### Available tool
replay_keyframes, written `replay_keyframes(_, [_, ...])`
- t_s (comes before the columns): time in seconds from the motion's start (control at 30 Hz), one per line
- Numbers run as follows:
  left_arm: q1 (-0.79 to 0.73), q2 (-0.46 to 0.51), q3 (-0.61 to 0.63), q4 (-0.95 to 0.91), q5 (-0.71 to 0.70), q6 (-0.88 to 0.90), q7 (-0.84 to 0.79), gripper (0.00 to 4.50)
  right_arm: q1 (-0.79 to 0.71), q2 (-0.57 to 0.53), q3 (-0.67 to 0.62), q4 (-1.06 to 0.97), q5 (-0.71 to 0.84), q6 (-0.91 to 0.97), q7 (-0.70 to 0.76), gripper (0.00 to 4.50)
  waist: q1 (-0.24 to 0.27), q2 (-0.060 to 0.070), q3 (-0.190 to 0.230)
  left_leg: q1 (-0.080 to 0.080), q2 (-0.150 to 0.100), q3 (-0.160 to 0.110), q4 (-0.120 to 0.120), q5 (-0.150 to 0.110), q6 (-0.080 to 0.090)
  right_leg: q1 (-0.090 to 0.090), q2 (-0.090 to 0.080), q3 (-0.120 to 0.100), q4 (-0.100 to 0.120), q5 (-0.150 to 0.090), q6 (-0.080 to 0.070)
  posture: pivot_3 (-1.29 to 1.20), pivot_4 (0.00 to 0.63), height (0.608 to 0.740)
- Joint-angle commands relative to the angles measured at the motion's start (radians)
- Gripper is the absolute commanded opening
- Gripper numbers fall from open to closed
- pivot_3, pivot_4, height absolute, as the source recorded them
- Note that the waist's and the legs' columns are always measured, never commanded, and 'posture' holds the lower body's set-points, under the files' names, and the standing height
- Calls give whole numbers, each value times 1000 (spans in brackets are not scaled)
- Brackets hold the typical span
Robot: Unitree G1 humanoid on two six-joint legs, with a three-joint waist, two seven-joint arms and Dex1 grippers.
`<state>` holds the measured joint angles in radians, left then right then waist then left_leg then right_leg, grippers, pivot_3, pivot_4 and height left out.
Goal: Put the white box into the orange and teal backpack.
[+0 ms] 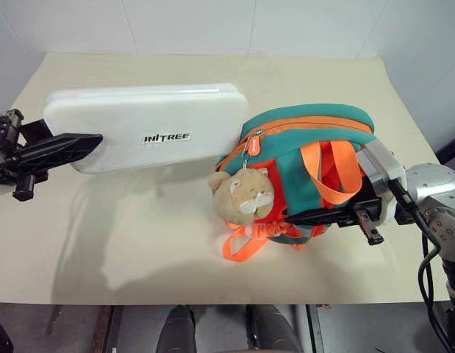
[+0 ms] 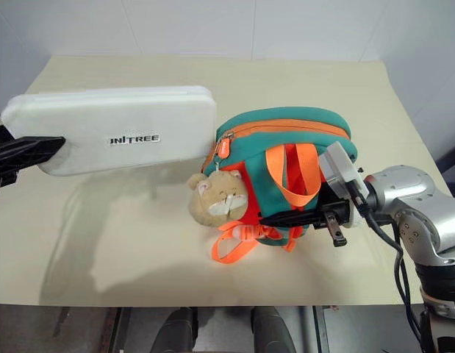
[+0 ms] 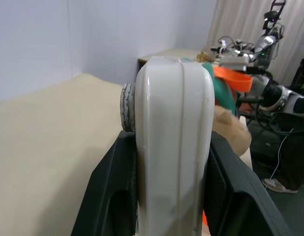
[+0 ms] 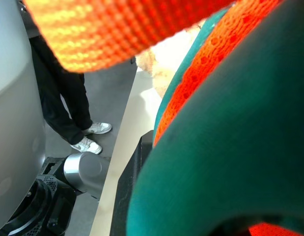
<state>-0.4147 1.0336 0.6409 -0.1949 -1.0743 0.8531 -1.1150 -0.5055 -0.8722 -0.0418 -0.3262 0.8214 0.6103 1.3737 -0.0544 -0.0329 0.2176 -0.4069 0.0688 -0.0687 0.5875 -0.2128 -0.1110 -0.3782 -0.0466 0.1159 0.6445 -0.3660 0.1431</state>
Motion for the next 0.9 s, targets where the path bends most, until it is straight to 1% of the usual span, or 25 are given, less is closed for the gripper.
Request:
replay_keyframes(0.03, [-1,18,-13,-28,-7,-15,-13,1301,-27,14,3,-3,-4,-15,5,0,0,0,0,0,0,0,0,0,0,0,0,0,0,0,0,0,150,740])
replay_keyframes(0.17, [11,36,-38,-43,9,-24,-40,1301,-31,19,4,2,-18,-17,6,0,0,0,0,0,0,0,1,0,0,0,0,0,1,0,0,0,150,740])
replay_keyframes(0.43, [83,115,-107,-52,127,-92,-137,1300,-37,34,12,11,-38,-21,3,0,0,0,0,0,0,0,1,0,0,0,0,0,1,0,0,0,150,740])
replay_keyframes(0.57, [8,84,-170,-40,116,-102,-123,1299,-48,47,22,22,-51,-25,5,0,2,0,0,0,0,0,1,0,0,0,0,0,1,0,0,0,150,740])
replay_keyframes(0.67, [-53,61,-253,-26,168,-133,-106,1299,-57,57,29,31,-62,-31,5,0,5,0,0,0,0,0,2,0,0,1,0,0,1,0,0,0,150,740])
replay_keyframes(0.77, [-135,10,-319,-17,194,-153,-77,1299,-58,63,35,32,-67,-37,3,0,7,0,0,0,0,0,3,0,0,1,0,0,1,0,0,0,150,740])
replay_keyframes(0.9, [-233,-61,-369,8,222,-178,-42,1299,-55,69,33,25,-65,-33,-4,0,10,0,0,0,0,0,4,0,0,1,0,0,2,0,1,0,150,740])
